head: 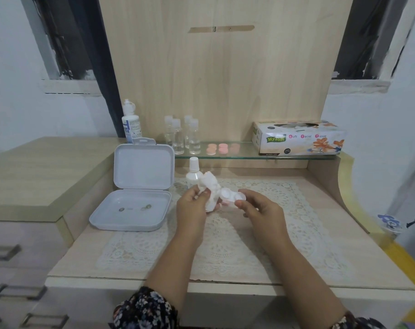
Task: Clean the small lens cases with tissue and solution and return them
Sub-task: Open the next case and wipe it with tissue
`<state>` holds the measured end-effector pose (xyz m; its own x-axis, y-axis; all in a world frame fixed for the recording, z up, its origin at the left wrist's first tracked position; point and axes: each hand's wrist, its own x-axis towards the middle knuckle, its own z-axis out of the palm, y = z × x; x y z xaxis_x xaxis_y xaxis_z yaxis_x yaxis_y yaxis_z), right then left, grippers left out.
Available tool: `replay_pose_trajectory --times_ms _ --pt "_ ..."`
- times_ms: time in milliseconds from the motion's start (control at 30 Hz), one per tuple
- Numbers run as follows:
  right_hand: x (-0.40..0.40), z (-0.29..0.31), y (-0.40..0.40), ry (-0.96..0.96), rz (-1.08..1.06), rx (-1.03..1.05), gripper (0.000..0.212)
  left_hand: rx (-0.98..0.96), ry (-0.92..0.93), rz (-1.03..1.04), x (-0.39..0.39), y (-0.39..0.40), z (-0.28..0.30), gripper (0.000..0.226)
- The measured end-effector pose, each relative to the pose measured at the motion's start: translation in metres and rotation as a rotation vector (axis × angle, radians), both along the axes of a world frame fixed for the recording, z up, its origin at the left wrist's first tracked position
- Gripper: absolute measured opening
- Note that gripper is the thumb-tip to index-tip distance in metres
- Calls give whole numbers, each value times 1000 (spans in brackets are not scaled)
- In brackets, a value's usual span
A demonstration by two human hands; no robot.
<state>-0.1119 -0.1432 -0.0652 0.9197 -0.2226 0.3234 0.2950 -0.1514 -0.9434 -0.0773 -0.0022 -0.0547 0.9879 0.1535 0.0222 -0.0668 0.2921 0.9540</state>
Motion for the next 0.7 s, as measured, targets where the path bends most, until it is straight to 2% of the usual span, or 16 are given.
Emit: replay_pose_trajectory --times_ms 100,200,400,467,500,600,700 --pt "0 1 1 -52 4 -83 23 33 31 -227 -4 -1 -1 15" --pt "2 0 2 -71 -24 -144 22 -50 39 -441 -8 -3 3 24" --pt "5 -4 0 -44 -44 -209 20 -4 22 -335 -8 0 3 24" --pt "4 -4 -2 -23 -65 -148 23 -80 12 -239 -6 2 2 26" --pt "4 -4 -3 -3 -71 -95 25 -60 -15 -151 -4 3 0 27" --pt "7 -4 -5 51 -65 12 33 304 -236 183 -2 4 -7 41" --pt "8 -4 -4 68 -15 74 33 571 -449 114 -10 -5 -10 45"
